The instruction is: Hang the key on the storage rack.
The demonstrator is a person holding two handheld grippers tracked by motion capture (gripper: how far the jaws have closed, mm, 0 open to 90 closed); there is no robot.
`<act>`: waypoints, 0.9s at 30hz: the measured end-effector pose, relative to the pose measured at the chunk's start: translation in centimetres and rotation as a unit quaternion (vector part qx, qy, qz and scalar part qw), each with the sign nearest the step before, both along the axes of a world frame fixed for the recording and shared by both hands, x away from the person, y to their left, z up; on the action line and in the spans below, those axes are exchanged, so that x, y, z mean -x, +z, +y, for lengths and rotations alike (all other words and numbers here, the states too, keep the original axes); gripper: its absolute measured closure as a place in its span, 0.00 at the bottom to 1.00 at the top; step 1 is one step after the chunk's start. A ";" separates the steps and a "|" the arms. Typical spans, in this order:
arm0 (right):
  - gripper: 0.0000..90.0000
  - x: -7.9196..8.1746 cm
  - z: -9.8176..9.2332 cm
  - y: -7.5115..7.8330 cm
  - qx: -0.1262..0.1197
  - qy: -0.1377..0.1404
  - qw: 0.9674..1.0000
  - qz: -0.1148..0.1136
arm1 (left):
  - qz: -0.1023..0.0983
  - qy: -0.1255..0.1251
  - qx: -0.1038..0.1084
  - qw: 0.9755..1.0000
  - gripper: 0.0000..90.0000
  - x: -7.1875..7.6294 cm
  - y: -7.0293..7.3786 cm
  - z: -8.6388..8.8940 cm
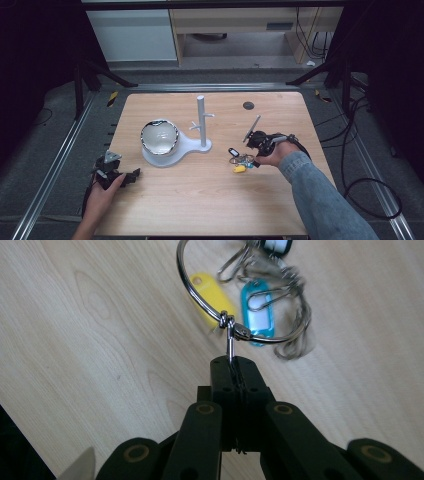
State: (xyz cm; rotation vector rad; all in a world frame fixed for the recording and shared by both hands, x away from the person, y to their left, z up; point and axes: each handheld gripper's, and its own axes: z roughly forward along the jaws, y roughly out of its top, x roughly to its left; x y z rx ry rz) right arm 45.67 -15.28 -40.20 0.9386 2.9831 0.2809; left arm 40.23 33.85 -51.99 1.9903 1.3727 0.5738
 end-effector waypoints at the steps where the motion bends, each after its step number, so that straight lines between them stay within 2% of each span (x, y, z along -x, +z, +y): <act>1: 0.98 -0.1 0.0 0.4 -0.003 0.000 1.000 -0.001 | 0.000 0.000 0.000 1.000 0.00 0.0 0.0 0.0; 4: 0.98 -0.6 0.2 1.8 -0.007 0.002 1.000 -0.013 | 0.000 0.000 0.000 1.000 0.00 0.0 0.0 0.0; 5: 0.98 -0.6 0.2 1.8 -0.007 0.002 1.000 -0.013 | 0.000 0.000 0.000 1.000 0.00 0.0 0.0 0.0; 7: 0.98 -1.0 0.4 3.2 -0.007 0.003 1.000 -0.026 | 0.000 0.000 0.000 1.000 0.00 0.0 0.0 0.0; 12: 0.98 -1.4 0.7 5.0 -0.005 0.008 0.999 -0.037 | 0.000 0.000 0.000 1.000 0.00 0.0 0.0 0.0; 19: 0.98 -1.7 1.0 6.5 -0.003 0.010 0.999 -0.049 | 0.000 0.000 0.000 1.000 0.00 0.0 0.0 0.0; 27: 0.98 -2.0 1.5 7.4 0.000 0.013 0.998 -0.055 | 0.000 0.000 0.000 1.000 0.00 0.0 0.0 0.0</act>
